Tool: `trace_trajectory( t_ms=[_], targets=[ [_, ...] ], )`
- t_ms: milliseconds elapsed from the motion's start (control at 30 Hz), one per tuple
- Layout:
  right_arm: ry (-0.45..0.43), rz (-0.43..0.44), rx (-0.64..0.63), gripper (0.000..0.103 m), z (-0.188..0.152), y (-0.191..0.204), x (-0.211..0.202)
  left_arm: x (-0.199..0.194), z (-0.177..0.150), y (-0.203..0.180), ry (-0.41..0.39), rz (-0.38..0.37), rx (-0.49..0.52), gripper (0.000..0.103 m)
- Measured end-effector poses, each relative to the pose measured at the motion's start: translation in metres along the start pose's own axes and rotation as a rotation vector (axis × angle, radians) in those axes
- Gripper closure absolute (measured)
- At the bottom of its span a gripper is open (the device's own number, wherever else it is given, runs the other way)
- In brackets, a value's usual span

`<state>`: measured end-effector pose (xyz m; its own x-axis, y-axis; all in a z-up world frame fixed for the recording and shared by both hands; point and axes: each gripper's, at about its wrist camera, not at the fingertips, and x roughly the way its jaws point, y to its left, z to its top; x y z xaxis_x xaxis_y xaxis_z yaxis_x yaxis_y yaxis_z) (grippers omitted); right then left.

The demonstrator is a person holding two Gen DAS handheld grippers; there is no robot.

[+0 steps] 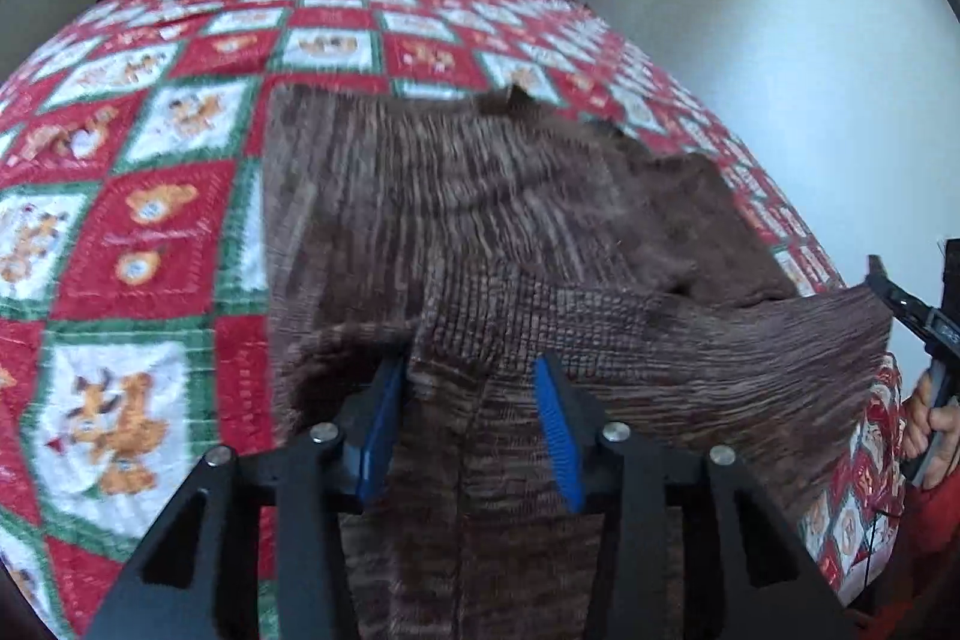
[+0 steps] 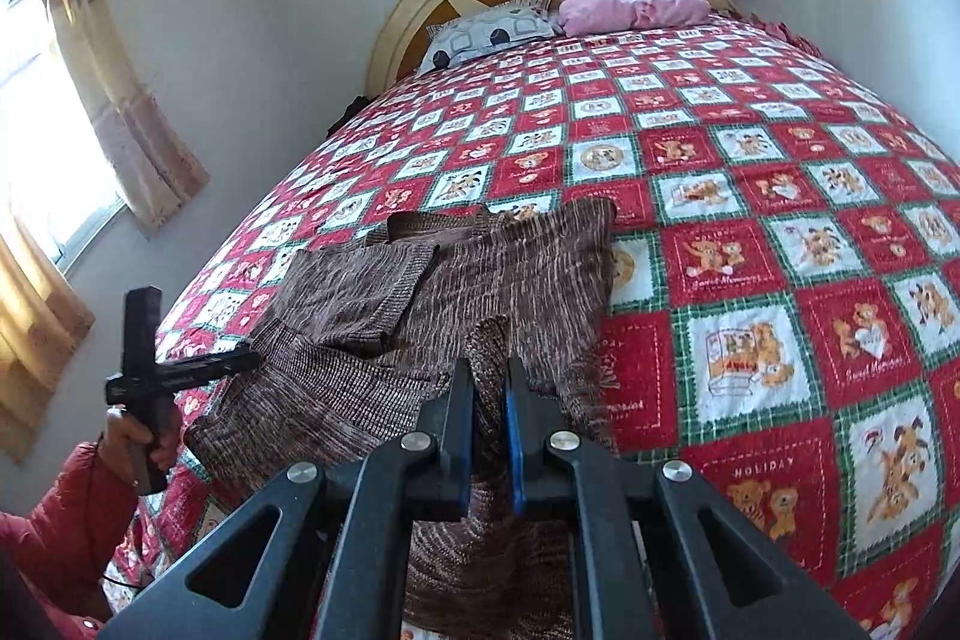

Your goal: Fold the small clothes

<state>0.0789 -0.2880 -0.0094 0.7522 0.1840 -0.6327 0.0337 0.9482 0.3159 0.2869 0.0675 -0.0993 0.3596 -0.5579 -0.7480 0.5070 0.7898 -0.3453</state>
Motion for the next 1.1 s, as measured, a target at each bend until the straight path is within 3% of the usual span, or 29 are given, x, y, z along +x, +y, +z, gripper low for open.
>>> trace_trajectory(
  t_ms=[67,100,133,167,333,500,767,933,1100],
  targets=[
    [0.001,-0.003,-0.001,0.095,-0.002,0.000,-0.001,0.003,0.003,0.000,-0.012,-0.005,-0.017,0.062],
    [0.002,-0.004,0.001,0.095,-0.003,0.000,0.000,0.004,0.005,0.002,-0.007,-0.011,-0.036,0.072],
    [0.005,-0.007,0.004,0.095,-0.004,-0.001,0.000,0.004,0.006,0.004,-0.007,-0.018,-0.053,0.093],
    [0.009,-0.009,0.004,0.095,-0.005,-0.002,0.000,0.005,0.006,0.007,0.003,-0.043,-0.085,0.096],
    [0.016,-0.022,0.026,0.095,-0.009,-0.008,0.001,-0.003,-0.001,-0.007,-0.039,0.004,-0.029,0.098],
    [-0.022,-0.018,0.001,0.095,-0.003,-0.001,-0.014,-0.046,0.002,-0.008,-0.160,-0.079,-0.097,0.098],
    [-0.088,-0.048,-0.130,0.095,0.045,0.023,-0.020,-0.089,0.034,-0.004,-0.305,-0.058,-0.145,0.098],
    [-0.111,-0.103,-0.190,0.095,0.098,0.023,0.015,-0.086,0.060,0.016,-0.358,-0.019,-0.222,0.098],
    [-0.121,-0.194,-0.194,0.095,0.140,0.007,0.079,-0.049,0.091,0.034,-0.367,0.063,-0.251,0.098]
  ],
)
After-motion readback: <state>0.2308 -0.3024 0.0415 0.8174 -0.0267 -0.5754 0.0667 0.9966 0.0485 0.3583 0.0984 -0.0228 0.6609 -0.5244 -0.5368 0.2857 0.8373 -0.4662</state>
